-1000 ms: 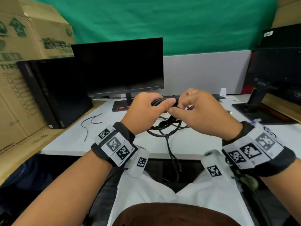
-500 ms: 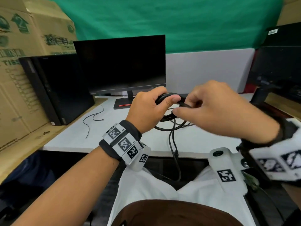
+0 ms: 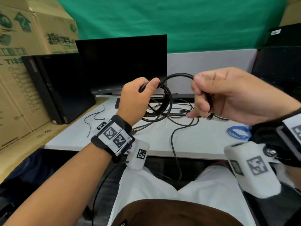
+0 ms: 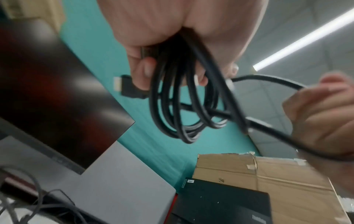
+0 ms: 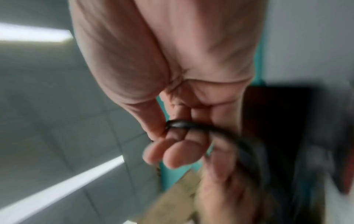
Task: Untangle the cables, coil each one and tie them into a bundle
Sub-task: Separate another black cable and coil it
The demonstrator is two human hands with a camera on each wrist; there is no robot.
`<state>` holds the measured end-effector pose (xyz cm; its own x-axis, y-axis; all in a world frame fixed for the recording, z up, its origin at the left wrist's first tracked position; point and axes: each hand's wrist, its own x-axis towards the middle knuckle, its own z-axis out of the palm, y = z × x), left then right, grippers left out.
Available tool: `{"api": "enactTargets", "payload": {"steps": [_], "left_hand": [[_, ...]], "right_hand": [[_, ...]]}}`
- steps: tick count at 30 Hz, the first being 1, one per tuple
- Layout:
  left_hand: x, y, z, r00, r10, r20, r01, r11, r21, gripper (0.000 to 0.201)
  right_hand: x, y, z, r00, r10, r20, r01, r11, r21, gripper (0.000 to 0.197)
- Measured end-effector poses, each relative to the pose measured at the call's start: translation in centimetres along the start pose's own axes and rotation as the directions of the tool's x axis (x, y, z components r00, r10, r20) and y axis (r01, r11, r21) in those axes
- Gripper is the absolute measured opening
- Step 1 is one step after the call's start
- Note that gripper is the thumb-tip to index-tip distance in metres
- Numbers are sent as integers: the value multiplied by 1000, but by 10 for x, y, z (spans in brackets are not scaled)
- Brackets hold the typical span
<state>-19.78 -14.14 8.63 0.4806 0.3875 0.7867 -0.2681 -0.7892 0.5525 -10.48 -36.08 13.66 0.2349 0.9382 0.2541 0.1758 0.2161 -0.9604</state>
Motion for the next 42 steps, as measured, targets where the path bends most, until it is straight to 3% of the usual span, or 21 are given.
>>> {"api": "enactTargets", "payload": {"steps": [2,5,7,9,12,15,19,22,23,26,29,31,34,36,37,39,40,42], "left_hand": [[0,-2,1,999,-37,23,37,999,21,51],[-2,-2,2,992,-61,114,46,991,128,52],[-3,-3,1,980,-107,169,91,991,97,51],[-3,-1,1,956,-190,223,202,979,-30,48],[-2,5,2,926,-257,278,315,930,-188,45],[-1,9,-3,921,-249,301,334,902,-275,36],[-6,13,-6,862,-210,461,430,784,-448,28],[-11,17,1,841,-253,478,497,713,-496,32],[-13,18,4,840,-267,472,508,691,-514,31],[-18,21,14,864,-293,409,489,677,-549,30],[-24,22,23,898,-320,303,438,715,-544,37],[-27,19,27,927,-298,229,374,792,-482,32],[-29,17,30,958,-233,170,273,922,-276,26],[-28,19,30,962,-197,187,234,951,-201,8],[-27,20,30,963,-179,203,216,961,-173,11],[-25,20,27,967,-85,240,102,993,-57,43],[-25,19,25,964,-13,264,-8,997,79,56],[-25,20,22,923,128,363,-285,860,422,71]], "right_hand": [[4,5,-9,973,-85,-213,32,970,-242,28],[12,13,-23,879,-129,-459,-55,929,-366,34],[14,19,-32,841,-228,-490,-93,833,-546,32],[15,27,-38,816,-339,-468,-133,678,-723,29],[21,42,-45,779,-414,-471,-271,456,-848,36],[27,57,-47,747,-479,-461,-302,373,-877,50],[36,80,-36,839,-389,-381,-126,543,-831,28],[39,88,-28,889,-317,-331,-120,536,-836,25],[40,87,-27,888,-295,-352,-125,582,-804,27],[37,78,-18,907,-136,-398,-94,856,-508,39],[34,75,-7,964,63,-257,-109,980,-166,62],[33,78,1,983,99,-158,-105,994,-31,47],[35,79,10,952,35,-303,-77,989,-128,2],[36,78,10,914,-3,-405,-114,958,-264,10],[35,76,9,906,-39,-422,-127,925,-357,13],[33,71,6,908,-111,-405,-136,835,-533,21],[32,69,5,915,-130,-383,-131,802,-584,25],[30,64,6,932,-118,-342,-128,777,-616,31]]}}
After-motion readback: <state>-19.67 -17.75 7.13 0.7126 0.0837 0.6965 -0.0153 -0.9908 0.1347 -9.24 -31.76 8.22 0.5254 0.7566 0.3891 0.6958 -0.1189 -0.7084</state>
